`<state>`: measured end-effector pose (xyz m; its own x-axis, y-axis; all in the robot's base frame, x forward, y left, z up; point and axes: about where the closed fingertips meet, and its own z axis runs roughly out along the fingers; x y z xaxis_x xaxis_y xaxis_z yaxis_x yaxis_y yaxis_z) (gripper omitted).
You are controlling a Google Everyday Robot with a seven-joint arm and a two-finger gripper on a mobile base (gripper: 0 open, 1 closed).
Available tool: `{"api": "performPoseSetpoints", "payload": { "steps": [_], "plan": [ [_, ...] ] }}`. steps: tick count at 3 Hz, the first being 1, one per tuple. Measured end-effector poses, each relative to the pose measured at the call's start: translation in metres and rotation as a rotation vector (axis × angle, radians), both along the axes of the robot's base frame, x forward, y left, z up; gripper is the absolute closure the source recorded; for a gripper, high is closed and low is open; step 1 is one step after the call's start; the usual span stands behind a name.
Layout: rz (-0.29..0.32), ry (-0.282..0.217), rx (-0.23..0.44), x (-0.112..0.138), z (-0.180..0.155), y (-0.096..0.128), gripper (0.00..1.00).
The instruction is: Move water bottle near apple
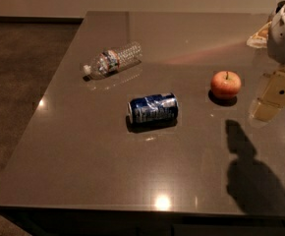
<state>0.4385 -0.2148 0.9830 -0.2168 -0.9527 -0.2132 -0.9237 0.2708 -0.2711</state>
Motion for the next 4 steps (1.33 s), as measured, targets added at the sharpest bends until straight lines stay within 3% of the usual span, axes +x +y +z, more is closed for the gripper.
{"api": "performPoseSetpoints", "payload": {
  "steps": [1, 2, 4],
  "plan": [
    [0.000, -0.001, 0.000, 0.000, 0.000, 0.000, 0.00],
    [0.031, -0.016, 0.011, 0.021, 0.005, 0.013, 0.00],
    [0.152, 0.007, 0.027, 0.098, 0.005, 0.058, 0.00]
  ]
}}
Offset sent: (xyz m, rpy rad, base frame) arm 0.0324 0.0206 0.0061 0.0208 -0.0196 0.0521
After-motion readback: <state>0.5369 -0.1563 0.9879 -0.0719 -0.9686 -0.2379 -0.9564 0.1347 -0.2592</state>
